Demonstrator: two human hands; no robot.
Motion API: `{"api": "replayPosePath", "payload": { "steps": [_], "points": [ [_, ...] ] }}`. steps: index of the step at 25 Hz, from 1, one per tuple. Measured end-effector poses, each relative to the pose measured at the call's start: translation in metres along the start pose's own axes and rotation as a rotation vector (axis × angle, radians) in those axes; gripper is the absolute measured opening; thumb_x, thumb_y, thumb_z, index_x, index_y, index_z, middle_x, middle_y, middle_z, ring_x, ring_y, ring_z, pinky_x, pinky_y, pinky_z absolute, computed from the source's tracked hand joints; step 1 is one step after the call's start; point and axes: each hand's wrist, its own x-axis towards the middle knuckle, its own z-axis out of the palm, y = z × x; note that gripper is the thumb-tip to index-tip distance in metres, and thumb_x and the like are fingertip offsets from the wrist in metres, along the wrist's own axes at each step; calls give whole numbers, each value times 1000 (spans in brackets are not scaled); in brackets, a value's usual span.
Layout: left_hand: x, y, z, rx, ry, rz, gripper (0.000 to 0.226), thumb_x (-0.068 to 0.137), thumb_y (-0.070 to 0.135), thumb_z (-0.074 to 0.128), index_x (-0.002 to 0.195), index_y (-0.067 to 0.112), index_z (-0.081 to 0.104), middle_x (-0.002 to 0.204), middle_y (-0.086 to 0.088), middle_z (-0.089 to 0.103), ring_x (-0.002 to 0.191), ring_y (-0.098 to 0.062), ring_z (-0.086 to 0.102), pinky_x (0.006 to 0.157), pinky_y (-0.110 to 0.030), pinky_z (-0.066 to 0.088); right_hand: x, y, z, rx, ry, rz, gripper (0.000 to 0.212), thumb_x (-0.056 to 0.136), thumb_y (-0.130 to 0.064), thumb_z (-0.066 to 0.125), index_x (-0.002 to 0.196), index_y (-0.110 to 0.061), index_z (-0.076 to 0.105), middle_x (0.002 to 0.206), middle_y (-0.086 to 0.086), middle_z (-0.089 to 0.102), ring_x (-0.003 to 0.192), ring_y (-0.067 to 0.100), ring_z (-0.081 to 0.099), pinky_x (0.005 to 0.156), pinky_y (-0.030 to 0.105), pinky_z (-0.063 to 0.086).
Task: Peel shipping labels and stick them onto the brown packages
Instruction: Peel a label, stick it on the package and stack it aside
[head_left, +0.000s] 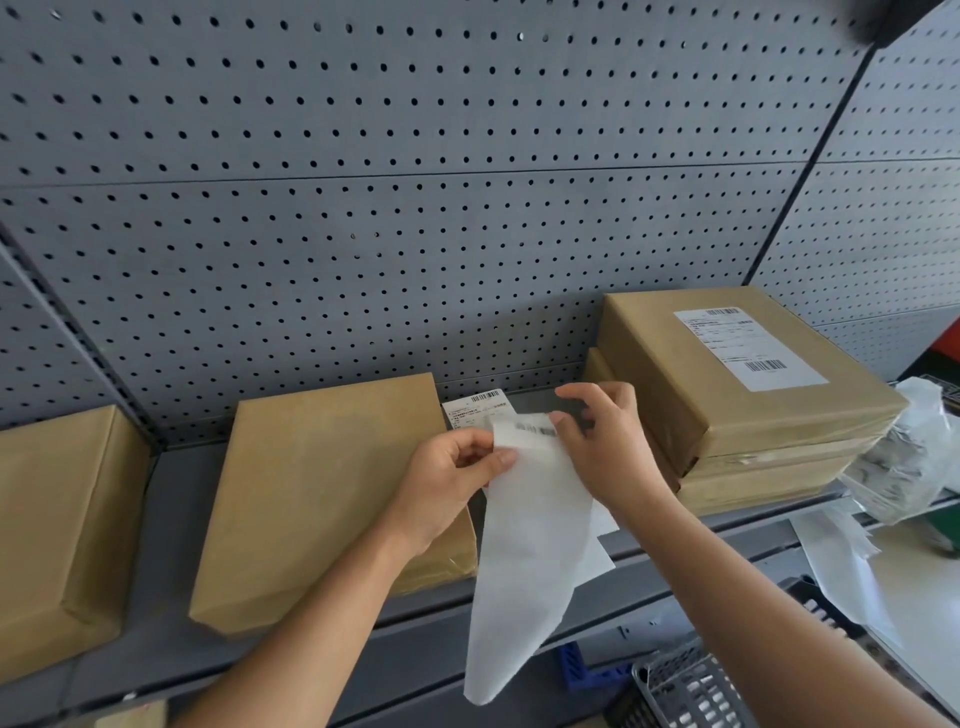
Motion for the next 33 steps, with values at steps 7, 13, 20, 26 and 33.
{"api": "replayPosePath", "payload": {
  "steps": [7, 13, 20, 26, 33],
  "points": [
    [0, 1, 2, 17, -13, 14, 11, 93, 7, 71, 101, 8, 79, 96, -7, 80, 85, -13, 70, 80, -27, 54, -18, -14, -7, -242, -153, -558, 19, 93, -33, 64, 108, -23, 69, 104, -10, 62, 99, 14, 57, 82, 30, 51],
    [-2, 4, 2, 12, -24, 18, 18, 94, 5, 69, 97, 17, 81, 98, -6, 81, 93, -18, 75, 85, -26, 57, -19, -19, -8, -270, -147, -571, 27, 92, -45, 58, 103, -24, 71, 100, -14, 66, 89, 9, 64, 72, 31, 56],
    [-1, 1, 1, 38, -22, 23, 17, 94, 9, 71, 97, 22, 82, 99, -6, 80, 98, -26, 74, 94, -41, 57, -21, -20, -7, -352, -65, -588, 11, 95, -30, 60, 96, -23, 69, 91, -12, 68, 79, 11, 64, 60, 36, 57],
    [-3, 3, 3, 48, -71, 26, 13, 92, 6, 73, 93, 19, 77, 78, 0, 73, 76, -9, 65, 76, -22, 53, -17, -25, -12, -248, -36, -464, 8, 96, -30, 55, 96, -24, 61, 85, -13, 67, 77, 14, 64, 64, 42, 56],
    [-1, 1, 4, 64, -117, 21, 47, 90, 6, 74, 104, 51, 71, 66, 7, 56, 73, -17, 52, 76, -28, 42, -10, -30, -22, -143, -47, -368, 9, 97, -34, 51, 95, -28, 57, 84, -12, 67, 79, 13, 65, 72, 44, 57]
  ]
}}
